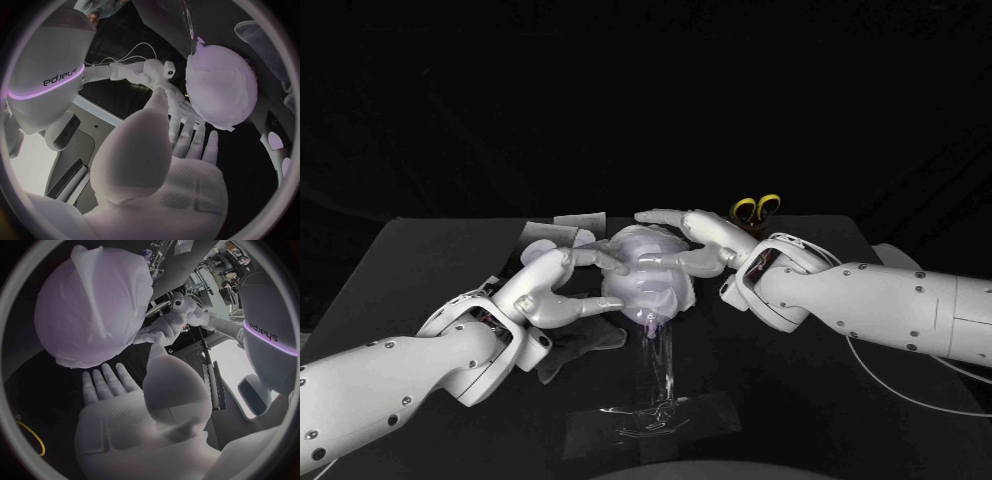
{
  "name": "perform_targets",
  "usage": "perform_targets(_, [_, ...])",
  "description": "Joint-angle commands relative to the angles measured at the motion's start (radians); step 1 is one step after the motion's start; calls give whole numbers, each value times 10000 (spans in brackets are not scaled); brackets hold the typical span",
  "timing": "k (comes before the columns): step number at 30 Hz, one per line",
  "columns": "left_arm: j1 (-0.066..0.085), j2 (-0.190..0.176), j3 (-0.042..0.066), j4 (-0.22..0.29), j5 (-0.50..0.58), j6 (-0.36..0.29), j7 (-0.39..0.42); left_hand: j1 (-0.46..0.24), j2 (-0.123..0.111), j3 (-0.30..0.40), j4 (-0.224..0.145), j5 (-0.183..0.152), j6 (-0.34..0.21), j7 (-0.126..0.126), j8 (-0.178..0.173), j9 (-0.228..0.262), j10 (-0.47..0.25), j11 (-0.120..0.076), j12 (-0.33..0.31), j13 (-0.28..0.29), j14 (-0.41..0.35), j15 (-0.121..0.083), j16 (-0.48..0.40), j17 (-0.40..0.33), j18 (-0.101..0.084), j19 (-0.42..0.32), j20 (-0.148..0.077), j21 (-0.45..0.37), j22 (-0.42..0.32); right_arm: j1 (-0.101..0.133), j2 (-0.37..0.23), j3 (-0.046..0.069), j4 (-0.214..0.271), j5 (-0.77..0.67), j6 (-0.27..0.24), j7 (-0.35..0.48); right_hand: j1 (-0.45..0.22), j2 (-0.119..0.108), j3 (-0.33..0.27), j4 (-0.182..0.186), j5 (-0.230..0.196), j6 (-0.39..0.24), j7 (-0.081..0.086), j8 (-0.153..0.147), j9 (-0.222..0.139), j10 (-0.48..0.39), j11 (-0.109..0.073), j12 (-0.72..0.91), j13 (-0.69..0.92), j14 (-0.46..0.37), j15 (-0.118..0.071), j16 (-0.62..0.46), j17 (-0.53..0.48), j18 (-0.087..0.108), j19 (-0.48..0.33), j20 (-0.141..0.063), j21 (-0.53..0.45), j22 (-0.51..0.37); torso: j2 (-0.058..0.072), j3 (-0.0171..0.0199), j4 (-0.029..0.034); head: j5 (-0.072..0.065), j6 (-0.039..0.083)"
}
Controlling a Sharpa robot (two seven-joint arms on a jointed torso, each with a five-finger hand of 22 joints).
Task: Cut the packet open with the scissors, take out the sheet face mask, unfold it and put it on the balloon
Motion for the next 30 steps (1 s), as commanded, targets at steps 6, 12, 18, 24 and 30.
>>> perform_targets(6, [-42,-8,-5,54,-853,-390,448,-44,2,137,-20,-10,62,266,-50,6,195,62,-80,18,111,55,-15,24,-143,-110,-3,-33,-66,191,289,11,-203,-751,663,-588,-833,750,-621,19,115,169,1394,-54,-92,117,-4,-18,11,59,-18,-11,-64,-32,-72,14,45,-1,-2,1,-4,89,49])
perform_targets(12, [-49,-76,-7,81,-681,-475,517,-32,6,209,-24,-11,117,336,-88,14,372,152,-138,26,272,139,0,52,-125,-98,-5,-23,-77,301,511,12,-455,-1013,1174,-969,-1359,1125,-1164,19,-189,271,1392,-71,-161,227,-9,-10,18,54,-39,-13,-105,-21,-136,12,64,-24,4,-7,-2,113,63])
perform_targets(18, [-51,-202,-7,82,-243,-567,662,-26,30,295,-31,-11,236,436,-134,31,806,294,-185,48,651,280,81,110,-43,107,-9,34,-29,361,709,12,-651,-1228,1818,-1305,-1816,1471,-1723,29,-541,435,1395,-67,-203,370,-18,1,28,84,-45,-7,-134,-3,-201,12,78,-46,6,-6,-5,160,26])
perform_targets(24, [-50,-346,-6,20,167,-613,746,-24,38,341,-32,-12,307,484,-181,39,1039,344,-247,50,899,277,113,142,-77,400,8,116,48,382,762,11,-710,-1294,2124,-1454,-2062,1724,-2067,8,-565,682,1382,-13,-177,676,-15,34,52,300,-34,34,-112,13,-175,11,106,-26,-7,-7,-7,164,-11])
perform_targets(30, [-49,-440,-6,-53,439,-620,784,-16,38,354,-35,-12,318,501,-195,39,1069,354,-271,49,931,276,106,145,-95,432,4,125,50,390,811,10,-871,-1343,2164,-1600,-2223,1813,-2284,19,-586,758,1382,6,-180,748,-18,26,51,300,-29,27,-120,12,-148,12,126,-12,-9,-4,-11,165,-2])
